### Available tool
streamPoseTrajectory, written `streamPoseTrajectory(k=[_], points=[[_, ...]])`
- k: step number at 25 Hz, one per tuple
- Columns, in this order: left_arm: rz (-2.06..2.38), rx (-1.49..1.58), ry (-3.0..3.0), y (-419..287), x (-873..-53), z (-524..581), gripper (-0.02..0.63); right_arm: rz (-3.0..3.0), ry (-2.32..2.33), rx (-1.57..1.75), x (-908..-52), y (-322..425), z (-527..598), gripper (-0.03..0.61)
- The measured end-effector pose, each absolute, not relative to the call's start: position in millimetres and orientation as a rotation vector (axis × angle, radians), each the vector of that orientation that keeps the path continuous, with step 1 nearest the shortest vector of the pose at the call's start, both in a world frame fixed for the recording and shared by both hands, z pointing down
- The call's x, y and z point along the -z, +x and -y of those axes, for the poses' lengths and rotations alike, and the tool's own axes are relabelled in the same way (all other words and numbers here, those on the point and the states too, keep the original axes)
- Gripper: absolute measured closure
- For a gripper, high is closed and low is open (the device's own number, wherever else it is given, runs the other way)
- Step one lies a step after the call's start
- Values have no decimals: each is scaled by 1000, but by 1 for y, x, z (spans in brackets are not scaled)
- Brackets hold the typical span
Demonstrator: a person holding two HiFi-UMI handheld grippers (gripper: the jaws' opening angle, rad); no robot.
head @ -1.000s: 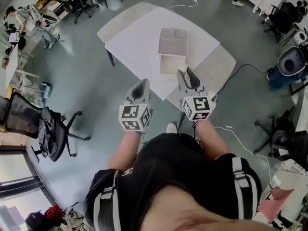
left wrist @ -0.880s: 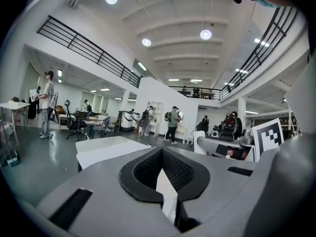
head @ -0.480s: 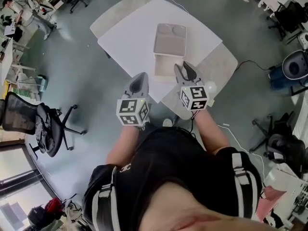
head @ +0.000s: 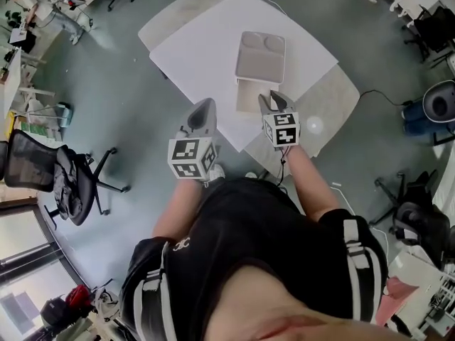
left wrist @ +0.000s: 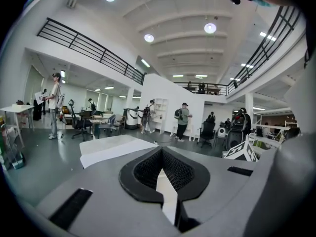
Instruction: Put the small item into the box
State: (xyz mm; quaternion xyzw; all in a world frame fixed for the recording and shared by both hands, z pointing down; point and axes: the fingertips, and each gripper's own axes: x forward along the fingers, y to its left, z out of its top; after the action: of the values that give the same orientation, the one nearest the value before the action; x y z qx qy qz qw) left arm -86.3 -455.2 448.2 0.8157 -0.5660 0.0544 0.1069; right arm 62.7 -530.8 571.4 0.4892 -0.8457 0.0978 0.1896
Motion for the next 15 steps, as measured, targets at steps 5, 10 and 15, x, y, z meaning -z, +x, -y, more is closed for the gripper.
streamPoseTrajectory(k=[5,10,15], points=[[1694,-149,2366,-106,-451,461,601,2254,1274,-277,-621,54,542,448],[1707,-145,2340,-121,-453,463,601,2158,1192,-273,-652,49,545,448],[1720,-143,2322,-137,-455,468,601,2109,1134,-268,-673,40,551,448]])
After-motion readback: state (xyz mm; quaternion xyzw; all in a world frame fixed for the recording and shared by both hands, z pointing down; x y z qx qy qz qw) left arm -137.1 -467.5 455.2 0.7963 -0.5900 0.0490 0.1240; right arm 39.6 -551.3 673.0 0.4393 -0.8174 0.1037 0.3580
